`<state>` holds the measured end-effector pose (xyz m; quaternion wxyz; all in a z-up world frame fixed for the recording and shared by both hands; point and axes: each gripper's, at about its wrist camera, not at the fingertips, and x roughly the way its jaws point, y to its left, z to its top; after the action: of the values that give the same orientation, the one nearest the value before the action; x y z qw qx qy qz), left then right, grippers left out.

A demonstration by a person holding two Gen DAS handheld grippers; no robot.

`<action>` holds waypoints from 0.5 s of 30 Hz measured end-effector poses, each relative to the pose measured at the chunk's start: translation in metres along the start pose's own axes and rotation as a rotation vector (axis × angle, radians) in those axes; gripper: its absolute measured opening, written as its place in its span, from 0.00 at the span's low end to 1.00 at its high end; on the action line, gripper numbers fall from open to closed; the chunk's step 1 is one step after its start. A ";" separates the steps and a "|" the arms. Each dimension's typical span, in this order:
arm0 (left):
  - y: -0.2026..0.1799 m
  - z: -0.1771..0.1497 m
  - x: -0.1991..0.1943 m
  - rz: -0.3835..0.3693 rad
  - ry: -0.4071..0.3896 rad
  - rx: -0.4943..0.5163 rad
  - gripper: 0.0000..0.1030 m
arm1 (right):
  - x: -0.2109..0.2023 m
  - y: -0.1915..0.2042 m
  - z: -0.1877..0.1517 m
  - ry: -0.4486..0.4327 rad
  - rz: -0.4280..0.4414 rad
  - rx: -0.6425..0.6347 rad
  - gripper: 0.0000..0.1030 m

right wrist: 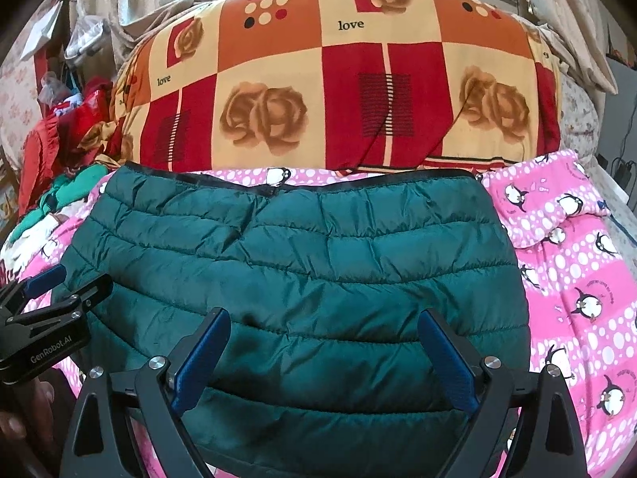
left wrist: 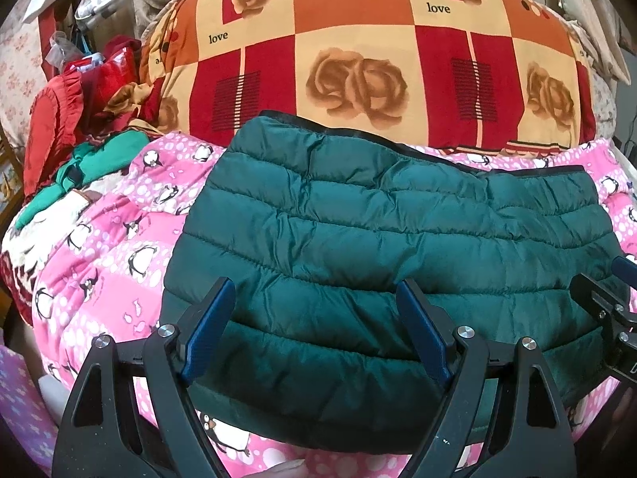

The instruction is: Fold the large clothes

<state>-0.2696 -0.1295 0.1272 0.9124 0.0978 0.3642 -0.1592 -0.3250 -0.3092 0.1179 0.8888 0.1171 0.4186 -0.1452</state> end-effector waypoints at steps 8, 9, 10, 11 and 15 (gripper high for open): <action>-0.001 0.000 0.002 -0.001 0.005 0.000 0.81 | 0.003 -0.002 0.000 0.008 -0.002 0.001 0.91; -0.001 0.000 0.003 -0.002 0.007 -0.002 0.81 | 0.004 -0.002 0.001 0.008 -0.002 0.000 0.91; -0.002 0.001 0.004 -0.003 0.009 -0.003 0.81 | 0.004 -0.002 0.001 0.008 -0.005 -0.001 0.91; -0.002 0.001 0.004 -0.004 0.012 -0.004 0.81 | 0.004 -0.002 0.001 0.009 -0.007 -0.003 0.91; -0.003 0.001 0.006 -0.008 0.015 -0.006 0.81 | 0.006 -0.003 0.002 0.008 -0.015 -0.005 0.91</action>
<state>-0.2661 -0.1339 0.1242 0.9093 0.0947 0.3718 -0.1612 -0.3212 -0.3131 0.1145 0.8863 0.1124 0.4235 -0.1502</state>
